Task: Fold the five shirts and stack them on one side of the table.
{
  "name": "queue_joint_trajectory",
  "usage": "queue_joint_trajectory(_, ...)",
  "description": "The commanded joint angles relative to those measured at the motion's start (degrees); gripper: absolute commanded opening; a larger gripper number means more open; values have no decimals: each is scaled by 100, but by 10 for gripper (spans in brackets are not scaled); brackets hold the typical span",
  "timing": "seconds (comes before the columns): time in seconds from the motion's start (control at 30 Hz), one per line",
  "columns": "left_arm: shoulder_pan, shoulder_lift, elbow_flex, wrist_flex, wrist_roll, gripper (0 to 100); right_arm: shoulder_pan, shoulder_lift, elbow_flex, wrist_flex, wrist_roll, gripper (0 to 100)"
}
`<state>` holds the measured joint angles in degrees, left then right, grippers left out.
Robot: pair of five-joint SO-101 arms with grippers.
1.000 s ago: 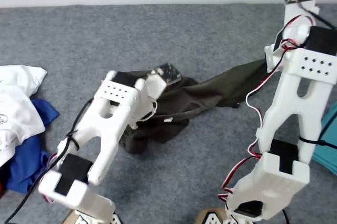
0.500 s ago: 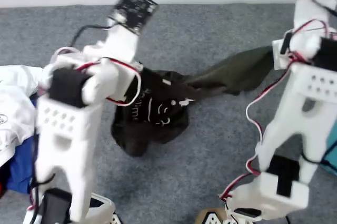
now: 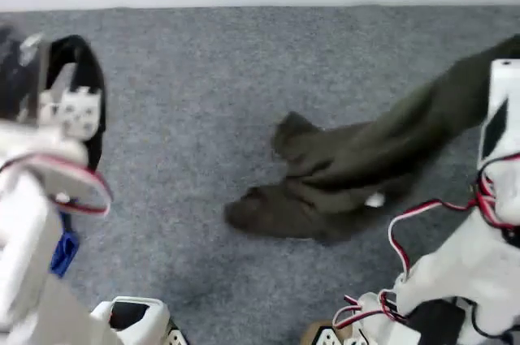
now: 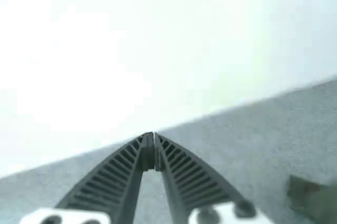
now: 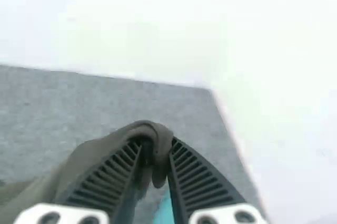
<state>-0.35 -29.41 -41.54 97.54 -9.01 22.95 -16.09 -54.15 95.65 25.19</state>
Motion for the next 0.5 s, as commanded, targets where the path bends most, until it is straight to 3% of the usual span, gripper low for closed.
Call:
queue_joint_trajectory(0.0, -44, -185, -127, 255, 44, 6, 127, -171, -70, 119, 299, 10)
queue_joint_trajectory(0.13, 492, -229, 567, 299, 53, 6, -22, -57, 149, 180, 325, 10)
queue_joint_trajectory(0.33, 1811, -273, 3090, 273, 79, 6, -215, 163, 756, 268, 325, 10)
queue_joint_trajectory(0.47, 2347, 79, 4620, -273, 79, 6, -198, 400, 1275, 286, 325, 10)
